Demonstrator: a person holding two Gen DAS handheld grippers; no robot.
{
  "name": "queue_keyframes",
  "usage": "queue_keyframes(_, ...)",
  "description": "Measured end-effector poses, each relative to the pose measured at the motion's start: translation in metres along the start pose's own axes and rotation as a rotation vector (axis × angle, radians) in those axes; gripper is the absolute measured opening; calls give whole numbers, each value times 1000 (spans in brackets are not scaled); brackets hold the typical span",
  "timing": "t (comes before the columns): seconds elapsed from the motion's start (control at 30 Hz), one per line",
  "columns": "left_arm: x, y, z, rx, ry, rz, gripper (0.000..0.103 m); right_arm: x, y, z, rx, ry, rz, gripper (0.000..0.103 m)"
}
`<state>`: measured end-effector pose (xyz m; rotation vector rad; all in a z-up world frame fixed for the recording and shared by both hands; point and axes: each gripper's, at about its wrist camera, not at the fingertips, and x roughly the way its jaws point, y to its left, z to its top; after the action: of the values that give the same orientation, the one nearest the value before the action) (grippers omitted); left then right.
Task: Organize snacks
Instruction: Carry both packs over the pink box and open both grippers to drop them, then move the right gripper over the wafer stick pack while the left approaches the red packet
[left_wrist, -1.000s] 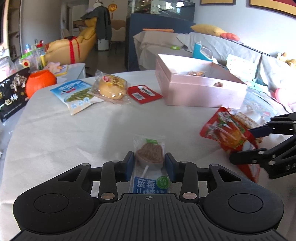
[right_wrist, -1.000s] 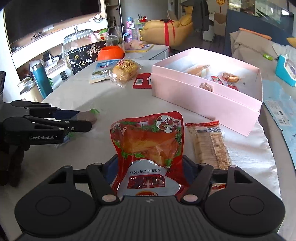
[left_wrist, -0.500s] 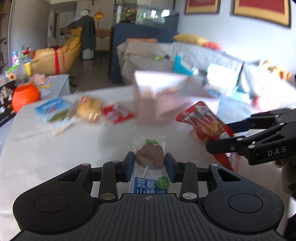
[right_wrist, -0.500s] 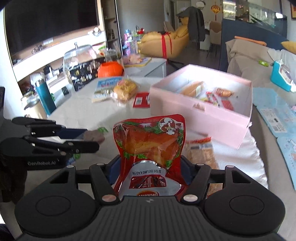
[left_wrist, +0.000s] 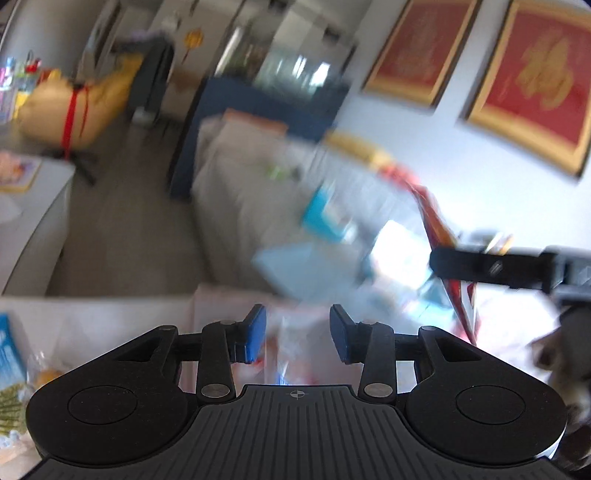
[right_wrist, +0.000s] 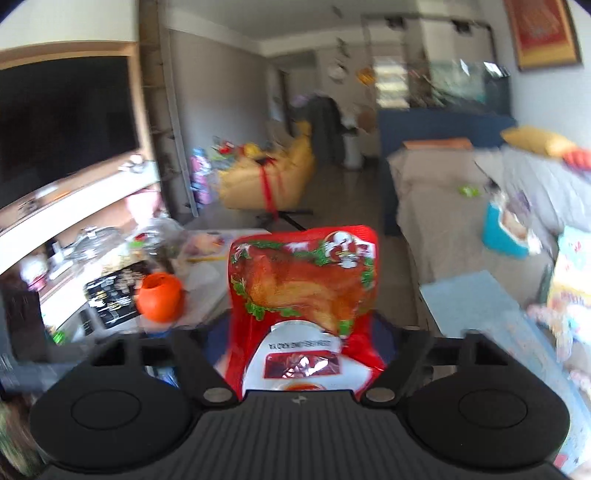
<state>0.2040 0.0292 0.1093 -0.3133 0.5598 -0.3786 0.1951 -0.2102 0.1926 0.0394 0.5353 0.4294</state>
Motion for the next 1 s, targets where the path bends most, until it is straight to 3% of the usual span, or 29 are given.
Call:
queue_keyframes(0.13,3,32,-4,-48,-12,7,42,46,-17,-16,15,104,-16,87)
queue_keyframes(0.23,2,57,-6,-45,9,104,42,58,-35,-34,78,143,67,87)
queue_keyframes(0.37,4,88,-18,-29,60,207,42,62,-43,-55,121,166,73,87)
queue_keyframes(0.53,13,117,-37,-48,140,226,41,41,-23,-100,35,185,91,87)
queue_keyframes(0.7,13,94,-60,128,222,239,38,22,-4,-143,-51,224,73,87)
queue_keyframes(0.77,8,90,-70,138,264,215,35,19,4,-157,-82,234,56,87)
queue_keyframes(1.0,-32,63,-111,213,299,159,35,24,7,-196,-86,299,56,87)
